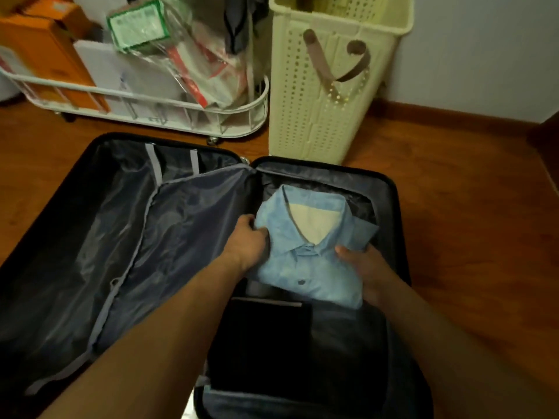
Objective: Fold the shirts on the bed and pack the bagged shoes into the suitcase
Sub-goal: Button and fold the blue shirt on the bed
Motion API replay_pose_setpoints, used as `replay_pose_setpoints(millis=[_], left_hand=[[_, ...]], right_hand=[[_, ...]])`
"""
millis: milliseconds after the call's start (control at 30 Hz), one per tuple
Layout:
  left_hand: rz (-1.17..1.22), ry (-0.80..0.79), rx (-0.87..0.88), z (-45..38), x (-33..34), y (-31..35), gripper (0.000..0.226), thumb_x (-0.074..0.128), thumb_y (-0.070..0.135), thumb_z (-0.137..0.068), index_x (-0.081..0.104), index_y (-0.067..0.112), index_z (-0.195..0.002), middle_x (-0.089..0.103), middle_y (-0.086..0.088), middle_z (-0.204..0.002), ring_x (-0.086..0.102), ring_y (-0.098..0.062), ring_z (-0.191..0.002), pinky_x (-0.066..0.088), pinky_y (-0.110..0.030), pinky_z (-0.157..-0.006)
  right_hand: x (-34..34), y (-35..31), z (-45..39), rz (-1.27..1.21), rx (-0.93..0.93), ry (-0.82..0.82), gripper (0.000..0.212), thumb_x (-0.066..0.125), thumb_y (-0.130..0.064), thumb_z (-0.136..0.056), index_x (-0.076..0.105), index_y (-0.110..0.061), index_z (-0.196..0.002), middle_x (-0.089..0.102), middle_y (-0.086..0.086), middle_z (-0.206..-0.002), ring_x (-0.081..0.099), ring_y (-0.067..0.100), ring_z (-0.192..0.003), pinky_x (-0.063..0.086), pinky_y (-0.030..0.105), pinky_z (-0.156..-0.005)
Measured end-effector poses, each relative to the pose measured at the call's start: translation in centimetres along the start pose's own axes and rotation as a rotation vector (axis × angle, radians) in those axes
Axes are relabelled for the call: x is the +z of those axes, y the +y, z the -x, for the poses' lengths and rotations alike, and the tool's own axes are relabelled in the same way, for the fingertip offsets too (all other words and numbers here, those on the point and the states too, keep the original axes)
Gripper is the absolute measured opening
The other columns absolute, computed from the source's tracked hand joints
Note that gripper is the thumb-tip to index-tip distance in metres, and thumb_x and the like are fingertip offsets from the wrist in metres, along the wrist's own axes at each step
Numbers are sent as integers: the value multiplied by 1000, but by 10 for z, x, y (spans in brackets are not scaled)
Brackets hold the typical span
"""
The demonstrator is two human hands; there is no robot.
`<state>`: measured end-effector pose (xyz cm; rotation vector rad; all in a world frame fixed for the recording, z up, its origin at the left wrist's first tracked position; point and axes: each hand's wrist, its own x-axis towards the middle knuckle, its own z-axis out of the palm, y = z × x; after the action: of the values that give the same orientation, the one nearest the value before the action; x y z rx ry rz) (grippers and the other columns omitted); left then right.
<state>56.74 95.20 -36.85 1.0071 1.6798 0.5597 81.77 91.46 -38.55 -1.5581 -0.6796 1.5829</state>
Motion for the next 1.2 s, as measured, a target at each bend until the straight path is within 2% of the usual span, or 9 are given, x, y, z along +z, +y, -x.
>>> replay_pose_setpoints(millis=[100,167,267,500,767,933,1000,1100,1200], left_hand=[[91,40,124,-44,13,-5,55,48,25,-106,29,24,-157,51,-5,-146,51,-22,-125,39,-37,-108],[100,62,195,-67,22,-19,58,47,24,-107,24,28,-160,44,-1,-154,45,-19,-136,32,-35,-117],[-244,77,307,-98,45,-58,67,48,14,-105,15,27,-162,18,-3,-167,21,-21,-152,17,-27,-120],[-936,-76,235,-126,93,-96,81,51,35,-99,-1,37,-161,-19,-3,-168,-8,-33,-156,13,-46,-126],[-571,-24,88,-163,91,-84,76,53,27,-99,11,39,-161,-14,-6,-169,5,-38,-155,14,-44,-126],[-669,-103,94,-177,87,-81,78,53,22,-98,9,40,-160,-17,-9,-168,-7,-37,-155,4,-43,-127],[-746,-143,75,-179,92,-81,83,53,25,-98,-1,42,-160,-22,-10,-167,-14,-38,-154,3,-47,-126],[-939,-203,-77,-185,95,-86,96,53,26,-96,-20,46,-155,-28,-6,-165,-16,-38,-154,10,-54,-125],[-991,-222,-150,-187,92,-88,97,54,24,-95,-19,48,-154,-26,-6,-166,-10,-38,-155,17,-55,-124]], right_hand=[[-6,7,-68,-43,-84,-13,76,88,-32,-69,59,-11,-136,68,10,-127,67,29,-115,55,48,-95],[-9,15,-115,-6,-118,-7,54,79,-23,-83,61,-11,-133,70,7,-123,69,25,-111,57,40,-90],[-15,36,-181,68,-127,-23,37,68,-13,-95,62,-7,-130,70,12,-124,69,25,-110,57,39,-93],[-13,85,-262,610,-129,144,84,64,-31,-92,16,-23,-160,30,6,-162,35,30,-145,38,47,-114],[18,58,-264,434,-166,91,92,67,-11,-85,18,-33,-159,38,0,-157,43,25,-139,46,46,-109],[32,71,-230,878,-170,203,92,56,-1,-90,4,-30,-160,-2,6,-167,19,34,-149,28,41,-119],[39,79,-215,1096,-478,333,84,56,1,-86,20,-22,-159,4,12,-166,15,36,-150,28,47,-120],[43,93,-216,1394,-842,239,58,45,-29,-100,29,-22,-156,17,11,-166,12,34,-153,20,52,-122],[35,97,-228,1567,-381,-90,61,18,-56,-104,-2,-38,-159,-11,-3,-168,-11,24,-154,-4,52,-124]])
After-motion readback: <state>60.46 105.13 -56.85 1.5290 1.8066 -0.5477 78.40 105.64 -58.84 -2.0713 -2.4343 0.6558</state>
